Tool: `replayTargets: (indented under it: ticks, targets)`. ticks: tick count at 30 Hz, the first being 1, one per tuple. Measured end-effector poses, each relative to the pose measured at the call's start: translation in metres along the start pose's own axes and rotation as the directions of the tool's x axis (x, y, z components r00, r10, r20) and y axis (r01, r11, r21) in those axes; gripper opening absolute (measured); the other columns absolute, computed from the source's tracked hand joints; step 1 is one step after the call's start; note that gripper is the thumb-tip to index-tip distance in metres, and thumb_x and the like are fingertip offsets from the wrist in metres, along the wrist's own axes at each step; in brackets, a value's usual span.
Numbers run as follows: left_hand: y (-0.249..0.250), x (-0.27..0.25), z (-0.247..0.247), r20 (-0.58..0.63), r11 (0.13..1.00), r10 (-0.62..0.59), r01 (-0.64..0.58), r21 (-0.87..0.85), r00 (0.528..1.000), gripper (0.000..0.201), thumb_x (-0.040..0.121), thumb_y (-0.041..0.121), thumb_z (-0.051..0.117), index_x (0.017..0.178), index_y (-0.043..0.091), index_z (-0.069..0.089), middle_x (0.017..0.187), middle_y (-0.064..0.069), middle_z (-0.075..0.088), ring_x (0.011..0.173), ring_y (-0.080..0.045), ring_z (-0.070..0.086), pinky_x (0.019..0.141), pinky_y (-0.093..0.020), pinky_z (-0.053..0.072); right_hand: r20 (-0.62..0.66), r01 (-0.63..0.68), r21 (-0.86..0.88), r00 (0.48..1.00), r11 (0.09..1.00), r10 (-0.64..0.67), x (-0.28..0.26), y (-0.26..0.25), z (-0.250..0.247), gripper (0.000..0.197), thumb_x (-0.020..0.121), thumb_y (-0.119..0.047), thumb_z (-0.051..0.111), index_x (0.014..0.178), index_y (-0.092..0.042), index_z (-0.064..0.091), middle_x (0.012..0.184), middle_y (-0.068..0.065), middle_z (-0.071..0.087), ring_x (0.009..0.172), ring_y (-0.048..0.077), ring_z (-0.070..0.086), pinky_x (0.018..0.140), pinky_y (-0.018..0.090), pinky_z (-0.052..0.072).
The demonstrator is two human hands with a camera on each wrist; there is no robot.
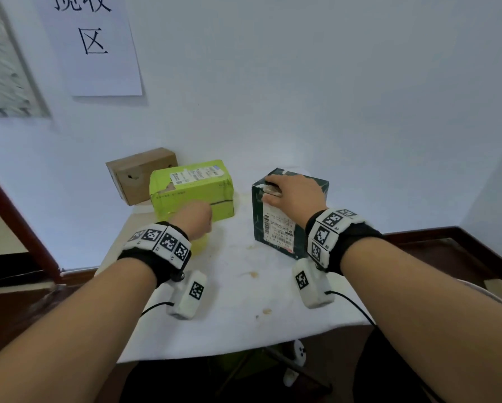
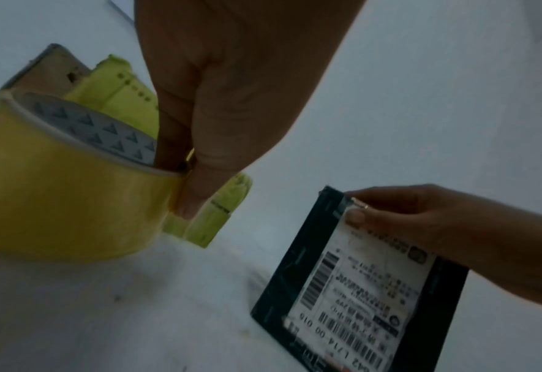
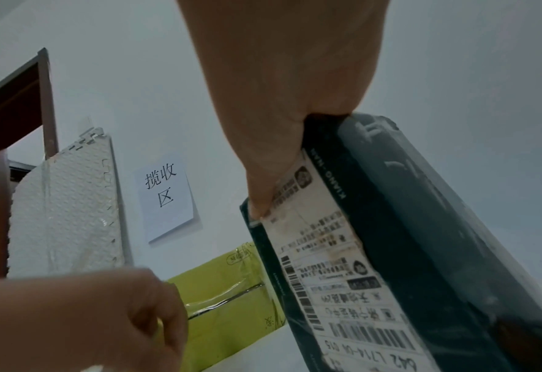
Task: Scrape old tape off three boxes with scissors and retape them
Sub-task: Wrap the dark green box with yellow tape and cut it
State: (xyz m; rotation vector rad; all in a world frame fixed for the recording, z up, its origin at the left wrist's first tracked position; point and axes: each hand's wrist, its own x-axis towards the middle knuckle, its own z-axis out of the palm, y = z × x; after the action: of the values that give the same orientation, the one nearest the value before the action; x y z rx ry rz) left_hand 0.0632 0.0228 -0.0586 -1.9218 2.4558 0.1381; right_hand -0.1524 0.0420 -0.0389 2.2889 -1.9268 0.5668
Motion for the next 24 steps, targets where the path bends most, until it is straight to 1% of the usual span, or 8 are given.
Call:
replayTargets:
  ticks: [2, 4, 6, 10, 14, 18, 21, 24]
  targets:
    - [0.000, 0.001, 0.012, 0.064, 1.000, 0.025, -0.025, 0.008, 0.998, 0.015, 0.092, 0.007, 0.058, 0.096, -0.003, 0.069, 0.100, -0.015, 0.067, 0.097, -0.030, 0.063, 0.070, -0.029, 0.042, -0.001, -0.010, -0.024, 1.000, 1.000, 0.009, 0.003, -0.003, 0.000, 0.035, 0.089, -0.040, 0.052, 0.120, -0.025, 0.059, 0.107, 0.003, 0.066, 0.101, 0.024, 0.060, 0.079, 0.034, 0.046]
    - [0.000, 0.002, 0.019, 0.079, 0.999, 0.036, -0.038, 0.023, 0.996, 0.015, 0.092, 0.008, 0.058, 0.098, 0.000, 0.070, 0.106, -0.013, 0.067, 0.099, -0.029, 0.062, 0.073, -0.029, 0.043, 0.002, -0.021, -0.049, 1.000, 0.999, 0.021, 0.006, -0.006, 0.001, 0.033, 0.089, -0.038, 0.053, 0.116, -0.022, 0.060, 0.105, 0.004, 0.065, 0.098, 0.025, 0.060, 0.077, 0.034, 0.044]
    - [-0.001, 0.004, 0.022, 0.046, 0.998, 0.051, -0.052, 0.023, 0.998, 0.015, 0.091, 0.007, 0.058, 0.098, 0.002, 0.071, 0.110, -0.012, 0.064, 0.099, -0.028, 0.062, 0.077, -0.029, 0.044, -0.005, -0.029, -0.068, 1.000, 0.997, 0.028, 0.007, -0.007, 0.003, 0.033, 0.089, -0.039, 0.053, 0.116, -0.022, 0.059, 0.103, 0.004, 0.065, 0.097, 0.026, 0.060, 0.076, 0.034, 0.043]
    - [-0.007, 0.006, 0.023, -0.002, 0.995, 0.096, -0.096, 0.001, 0.995, 0.014, 0.090, 0.009, 0.061, 0.096, 0.002, 0.071, 0.111, -0.011, 0.061, 0.098, -0.027, 0.060, 0.075, -0.026, 0.040, -0.061, -0.021, -0.086, 0.998, 0.996, 0.016, 0.005, -0.006, 0.010, 0.033, 0.088, -0.042, 0.052, 0.113, -0.021, 0.058, 0.098, 0.004, 0.067, 0.092, 0.026, 0.062, 0.071, 0.034, 0.041]
    - [-0.010, 0.006, 0.026, -0.042, 0.993, 0.113, -0.114, -0.022, 0.993, 0.010, 0.088, 0.009, 0.063, 0.092, 0.004, 0.071, 0.115, -0.009, 0.054, 0.097, -0.027, 0.058, 0.079, -0.030, 0.043, -0.066, -0.015, -0.092, 0.998, 0.996, 0.009, 0.005, -0.006, 0.012, 0.034, 0.088, -0.044, 0.053, 0.114, -0.021, 0.057, 0.099, 0.004, 0.066, 0.092, 0.026, 0.062, 0.071, 0.034, 0.040]
    - [-0.010, 0.008, 0.025, -0.041, 0.993, 0.116, -0.117, -0.022, 0.992, 0.011, 0.088, 0.011, 0.064, 0.093, 0.005, 0.073, 0.116, -0.008, 0.053, 0.096, -0.026, 0.058, 0.075, -0.027, 0.040, -0.071, 0.008, -0.100, 0.997, 0.995, -0.015, 0.002, -0.005, 0.011, 0.034, 0.089, -0.042, 0.054, 0.117, -0.022, 0.056, 0.101, 0.004, 0.064, 0.093, 0.027, 0.061, 0.070, 0.032, 0.035]
    - [-0.009, 0.009, 0.024, -0.024, 0.996, 0.093, -0.093, -0.007, 0.995, 0.017, 0.089, 0.013, 0.064, 0.102, 0.005, 0.072, 0.121, -0.009, 0.053, 0.100, -0.027, 0.058, 0.076, -0.027, 0.041, -0.083, 0.036, -0.082, 0.996, 0.996, -0.043, -0.003, -0.005, 0.008, 0.034, 0.089, -0.037, 0.056, 0.118, -0.021, 0.054, 0.104, 0.004, 0.063, 0.098, 0.027, 0.059, 0.073, 0.032, 0.034]
    - [-0.007, 0.008, 0.022, 0.018, 0.998, 0.061, -0.061, 0.033, 0.998, 0.039, 0.092, 0.021, 0.062, 0.128, 0.006, 0.056, 0.132, -0.011, 0.043, 0.107, -0.029, 0.056, 0.087, -0.032, 0.045, -0.077, 0.069, -0.088, 0.994, 0.994, -0.076, -0.008, -0.005, 0.004, 0.034, 0.089, -0.032, 0.056, 0.121, -0.020, 0.051, 0.111, 0.001, 0.063, 0.110, 0.023, 0.055, 0.084, 0.033, 0.036]
